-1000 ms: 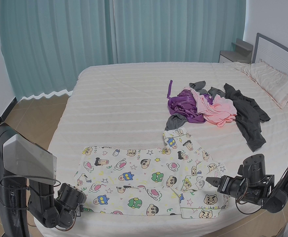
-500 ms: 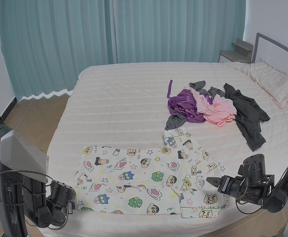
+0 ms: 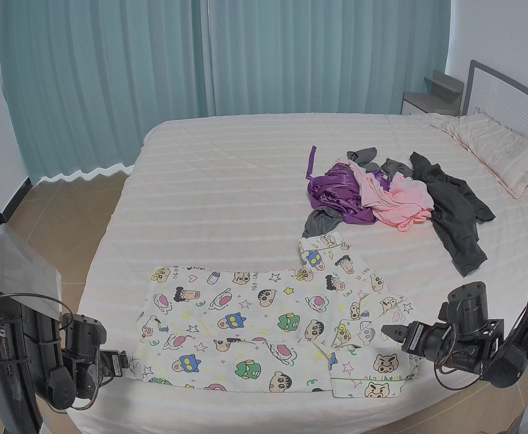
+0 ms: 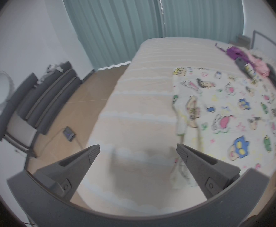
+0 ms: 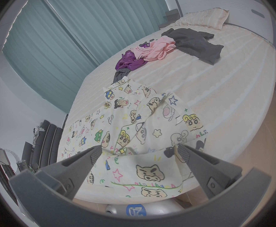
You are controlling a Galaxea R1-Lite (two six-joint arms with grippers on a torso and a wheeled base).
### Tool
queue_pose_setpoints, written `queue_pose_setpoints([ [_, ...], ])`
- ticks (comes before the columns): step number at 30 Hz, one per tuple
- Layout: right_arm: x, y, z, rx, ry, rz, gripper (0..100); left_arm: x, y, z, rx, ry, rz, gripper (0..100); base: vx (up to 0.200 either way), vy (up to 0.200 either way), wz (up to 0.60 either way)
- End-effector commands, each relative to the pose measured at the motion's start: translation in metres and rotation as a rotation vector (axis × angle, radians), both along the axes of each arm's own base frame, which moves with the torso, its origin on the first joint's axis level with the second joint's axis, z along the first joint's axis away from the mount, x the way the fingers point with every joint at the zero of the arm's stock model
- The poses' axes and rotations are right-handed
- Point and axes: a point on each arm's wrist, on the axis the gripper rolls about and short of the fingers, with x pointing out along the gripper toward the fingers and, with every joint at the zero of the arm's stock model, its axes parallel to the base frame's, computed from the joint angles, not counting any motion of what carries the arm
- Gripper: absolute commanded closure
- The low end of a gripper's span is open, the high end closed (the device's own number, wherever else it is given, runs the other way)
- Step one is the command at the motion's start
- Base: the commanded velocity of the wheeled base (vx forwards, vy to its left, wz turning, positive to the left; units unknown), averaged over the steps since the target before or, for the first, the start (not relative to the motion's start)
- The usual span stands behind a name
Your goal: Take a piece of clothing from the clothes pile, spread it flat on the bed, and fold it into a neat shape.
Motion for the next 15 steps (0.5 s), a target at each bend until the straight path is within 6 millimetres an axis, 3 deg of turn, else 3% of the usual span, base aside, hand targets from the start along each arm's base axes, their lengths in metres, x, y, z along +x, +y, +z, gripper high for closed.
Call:
queue_pose_setpoints([
  [1, -0.001, -0.015, -0.017, -0.057, 0.08, 0.011, 0, 0.007, 0.011, 0.022, -0.174, -0.111, -0.083, 0, 0.0, 0.0, 0.0],
  [9, -0.008, -0.029, -0.022, -0.022, 0.095, 0.124, 0, 0.029, 0.019, 0.027, -0.504, -0.182, -0.254, 0, 0.0, 0.0, 0.0],
  [11, -0.015, -0.038, -0.024, -0.016, 0.091, 0.21, 0, 0.045, 0.019, 0.03, -0.581, -0.225, -0.283, 0, 0.0, 0.0, 0.0],
  [15, -0.011, -0.052, -0.033, -0.05, 0.06, 0.257, 0, 0.06, 0.015, 0.027, -0.674, -0.161, -0.34, 0, 0.0, 0.0, 0.0],
])
